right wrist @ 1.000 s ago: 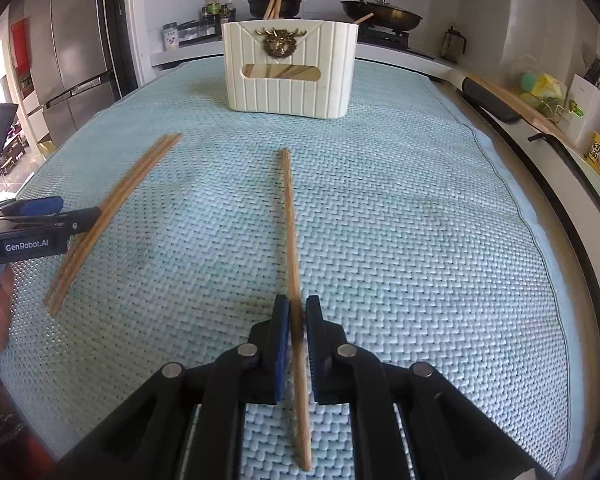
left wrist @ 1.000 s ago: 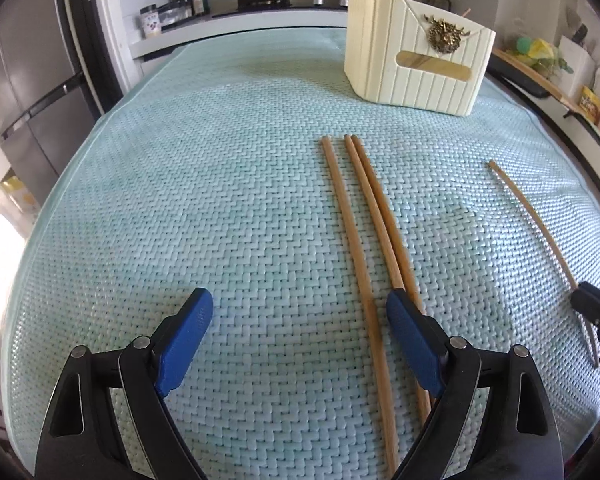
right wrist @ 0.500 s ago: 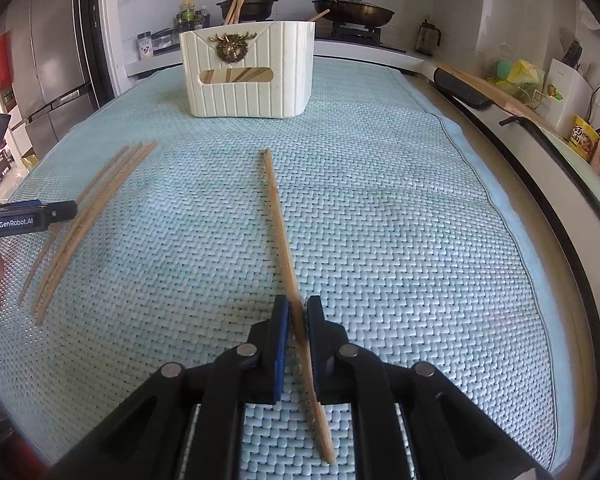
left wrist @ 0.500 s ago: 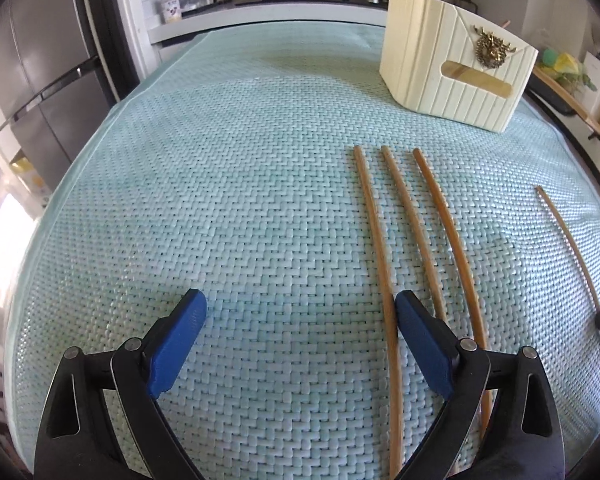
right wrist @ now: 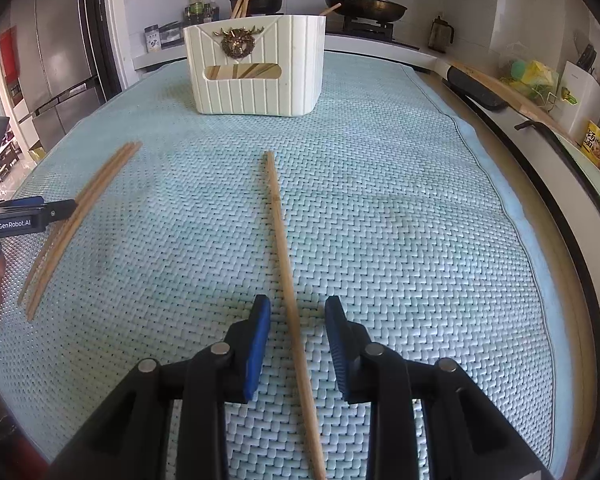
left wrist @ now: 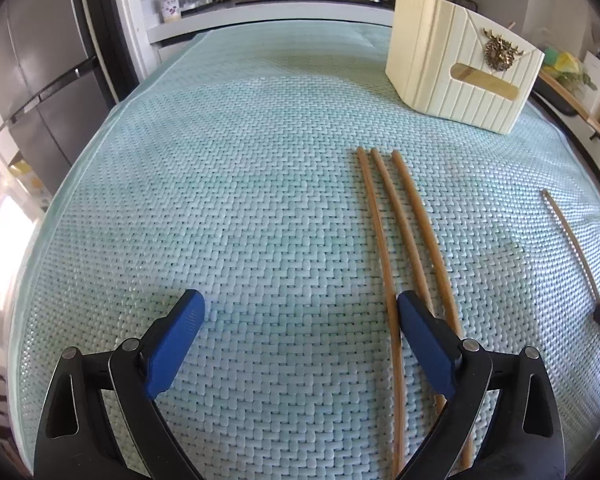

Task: Organize utensils
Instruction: 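Close the left tool on a chopstick while the right tool holds its chopstick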

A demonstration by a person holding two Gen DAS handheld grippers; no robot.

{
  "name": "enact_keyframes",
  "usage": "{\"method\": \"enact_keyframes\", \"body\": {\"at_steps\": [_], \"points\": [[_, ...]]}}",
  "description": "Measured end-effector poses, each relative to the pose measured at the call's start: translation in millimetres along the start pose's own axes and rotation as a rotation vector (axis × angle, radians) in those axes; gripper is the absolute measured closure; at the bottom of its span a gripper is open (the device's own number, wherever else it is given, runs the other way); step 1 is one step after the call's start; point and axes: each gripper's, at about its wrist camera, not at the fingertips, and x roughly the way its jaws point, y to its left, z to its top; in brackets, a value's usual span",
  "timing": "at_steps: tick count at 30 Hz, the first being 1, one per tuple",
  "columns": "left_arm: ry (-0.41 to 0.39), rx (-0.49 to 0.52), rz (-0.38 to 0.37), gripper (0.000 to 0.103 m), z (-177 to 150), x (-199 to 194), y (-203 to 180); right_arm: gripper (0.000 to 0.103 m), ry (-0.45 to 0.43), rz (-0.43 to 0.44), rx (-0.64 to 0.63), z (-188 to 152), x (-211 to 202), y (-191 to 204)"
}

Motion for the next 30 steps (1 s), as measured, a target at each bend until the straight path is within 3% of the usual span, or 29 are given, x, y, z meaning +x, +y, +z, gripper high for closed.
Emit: {"method": "enact_keyframes", "body": {"at_steps": [9,25,30], "points": [[0.012,-0.005,0.011,0.006,14.1,9.8,16.9,0.074,0.025,0.02,-0.01,11.2,7.4,-0.3],[0.066,0.11,-0.086,0.013,74.7,51.6,5.2,0.074,0.11,0.092,-0.152,75.1,54.0,17.4],[0.091,0.118,-0.101,0.024,96.7,64.4,11.6,0.074,0.136,0.12,-0.142,103.6,76.1,18.8]]}}
